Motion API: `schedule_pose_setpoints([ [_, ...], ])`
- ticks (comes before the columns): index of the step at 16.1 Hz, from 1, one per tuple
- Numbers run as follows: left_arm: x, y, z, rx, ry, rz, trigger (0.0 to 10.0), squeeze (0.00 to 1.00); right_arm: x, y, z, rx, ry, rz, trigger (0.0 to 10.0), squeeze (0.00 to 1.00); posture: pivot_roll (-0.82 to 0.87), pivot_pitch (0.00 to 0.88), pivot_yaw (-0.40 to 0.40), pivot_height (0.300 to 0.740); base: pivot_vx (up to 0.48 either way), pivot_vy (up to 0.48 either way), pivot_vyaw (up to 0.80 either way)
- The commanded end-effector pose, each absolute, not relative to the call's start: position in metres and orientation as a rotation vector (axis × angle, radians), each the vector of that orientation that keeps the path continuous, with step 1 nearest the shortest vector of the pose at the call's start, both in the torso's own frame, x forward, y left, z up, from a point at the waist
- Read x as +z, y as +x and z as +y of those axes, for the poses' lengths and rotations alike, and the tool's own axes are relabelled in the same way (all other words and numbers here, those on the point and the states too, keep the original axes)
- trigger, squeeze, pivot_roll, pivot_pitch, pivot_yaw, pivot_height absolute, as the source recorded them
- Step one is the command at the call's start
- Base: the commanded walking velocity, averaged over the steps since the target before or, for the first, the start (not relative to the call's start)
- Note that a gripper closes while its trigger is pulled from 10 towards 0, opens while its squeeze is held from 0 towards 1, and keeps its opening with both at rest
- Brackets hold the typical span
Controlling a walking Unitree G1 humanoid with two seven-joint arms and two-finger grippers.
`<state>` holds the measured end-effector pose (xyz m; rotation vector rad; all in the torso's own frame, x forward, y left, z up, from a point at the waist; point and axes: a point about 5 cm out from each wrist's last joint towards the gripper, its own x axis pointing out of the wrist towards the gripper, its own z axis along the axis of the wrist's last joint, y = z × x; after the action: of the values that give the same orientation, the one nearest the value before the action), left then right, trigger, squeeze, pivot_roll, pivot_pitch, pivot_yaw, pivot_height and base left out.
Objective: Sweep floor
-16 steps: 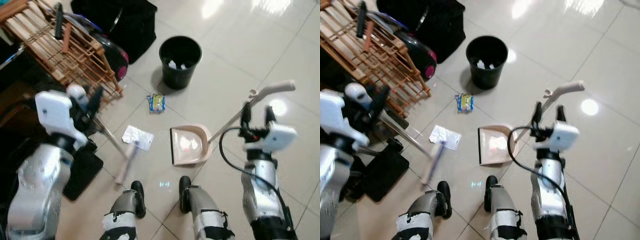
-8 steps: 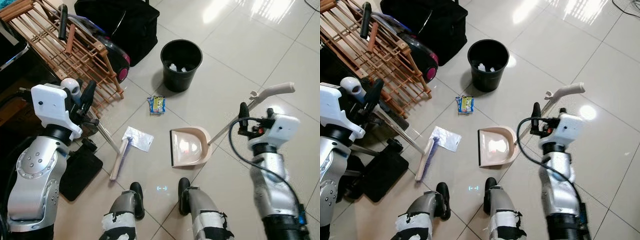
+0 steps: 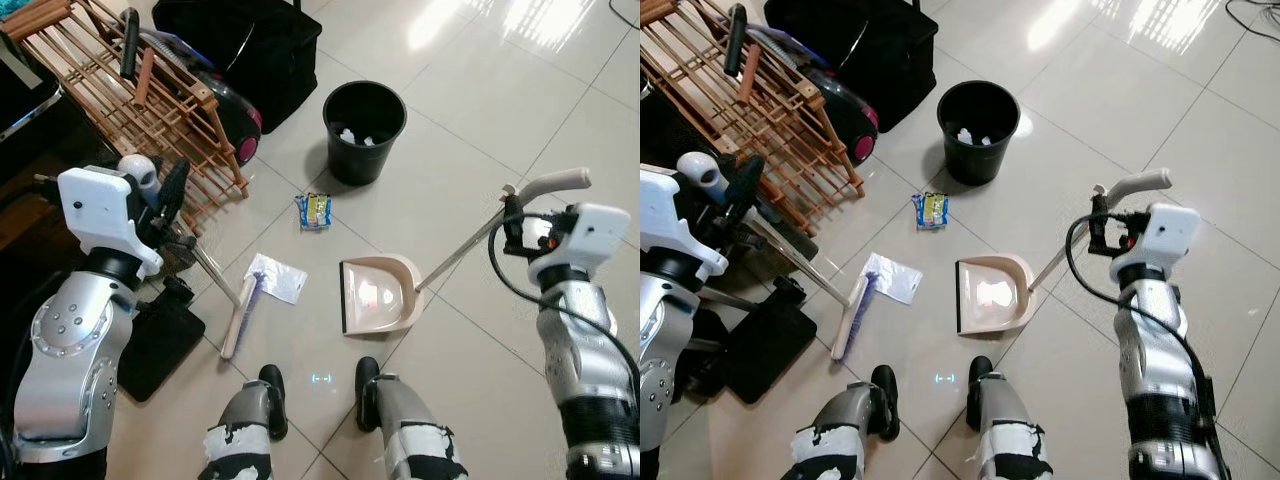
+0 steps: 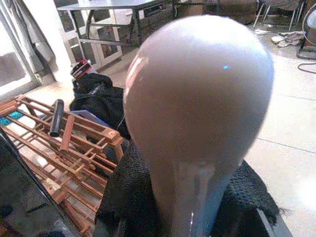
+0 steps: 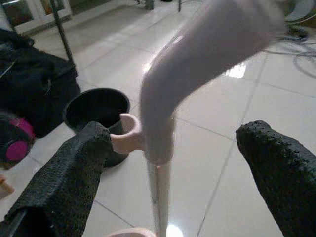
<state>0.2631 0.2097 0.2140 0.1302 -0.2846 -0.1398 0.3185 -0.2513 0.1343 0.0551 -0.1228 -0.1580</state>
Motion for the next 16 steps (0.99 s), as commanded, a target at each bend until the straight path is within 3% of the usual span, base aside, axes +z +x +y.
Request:
schedule_pose_setpoints([
  [1,0.221,0.26,0.216,-0.108,0.149,-0.323,10.0,0.0,0.126,0.318,-0.257,-0.151,0.069,-0.093,10.0,0.0,0.06,0.312,-0.003,0.74,0.0,0.0,0.0],
  [5,0.224,0.258,0.221,-0.1,0.161,-0.329,10.0,0.0,0.13,0.334,-0.252,-0.088,0.039,-0.104,10.0,0.0,0.07,0.316,0.0,0.74,0.0,0.0,0.0],
  [15,0.224,0.259,0.221,-0.111,0.158,-0.33,10.0,0.0,0.133,0.345,-0.261,-0.174,-0.037,-0.119,10.0,0.0,0.08,0.323,0.015,0.74,0.0,0.0,0.0],
  [16,0.224,0.259,0.221,-0.113,0.159,-0.33,10.0,0.0,0.133,0.345,-0.262,-0.187,-0.033,-0.123,8.8,0.0,0.08,0.32,0.018,0.74,0.0,0.0,0.0],
])
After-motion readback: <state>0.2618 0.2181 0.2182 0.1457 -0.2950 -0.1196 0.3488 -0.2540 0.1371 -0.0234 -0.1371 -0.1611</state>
